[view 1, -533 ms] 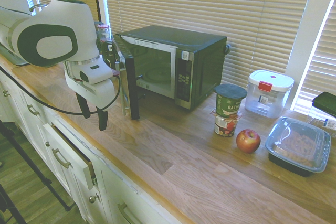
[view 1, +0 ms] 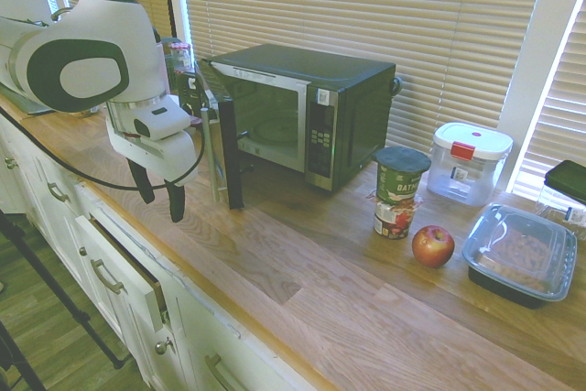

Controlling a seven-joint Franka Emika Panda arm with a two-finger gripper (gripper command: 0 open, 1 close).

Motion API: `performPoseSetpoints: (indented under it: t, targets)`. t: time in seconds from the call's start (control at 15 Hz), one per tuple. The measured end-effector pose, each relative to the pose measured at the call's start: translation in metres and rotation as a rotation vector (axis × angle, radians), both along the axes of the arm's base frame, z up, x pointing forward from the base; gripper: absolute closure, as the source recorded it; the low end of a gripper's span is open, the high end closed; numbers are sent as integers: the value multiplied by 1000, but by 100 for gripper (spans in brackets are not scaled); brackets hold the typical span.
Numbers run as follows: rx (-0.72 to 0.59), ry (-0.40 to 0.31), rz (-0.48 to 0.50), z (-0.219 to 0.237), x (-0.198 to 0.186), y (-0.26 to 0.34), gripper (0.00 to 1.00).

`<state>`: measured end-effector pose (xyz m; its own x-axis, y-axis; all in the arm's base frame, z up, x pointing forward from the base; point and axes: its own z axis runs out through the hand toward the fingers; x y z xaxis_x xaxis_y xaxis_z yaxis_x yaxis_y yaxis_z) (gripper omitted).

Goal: Close the microwave

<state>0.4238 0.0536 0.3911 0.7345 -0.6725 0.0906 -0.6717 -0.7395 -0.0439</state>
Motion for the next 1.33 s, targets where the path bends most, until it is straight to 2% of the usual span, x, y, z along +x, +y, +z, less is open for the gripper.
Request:
performPoseSetpoints:
  t: [0.47, 0.93, 1.33]
  targets:
    - [-33, -70, 20, 32, 33, 59, 0]
    - [-33, -110, -6, 82, 90, 84, 0]
    - [-12, -91, -122, 92, 182, 51, 0]
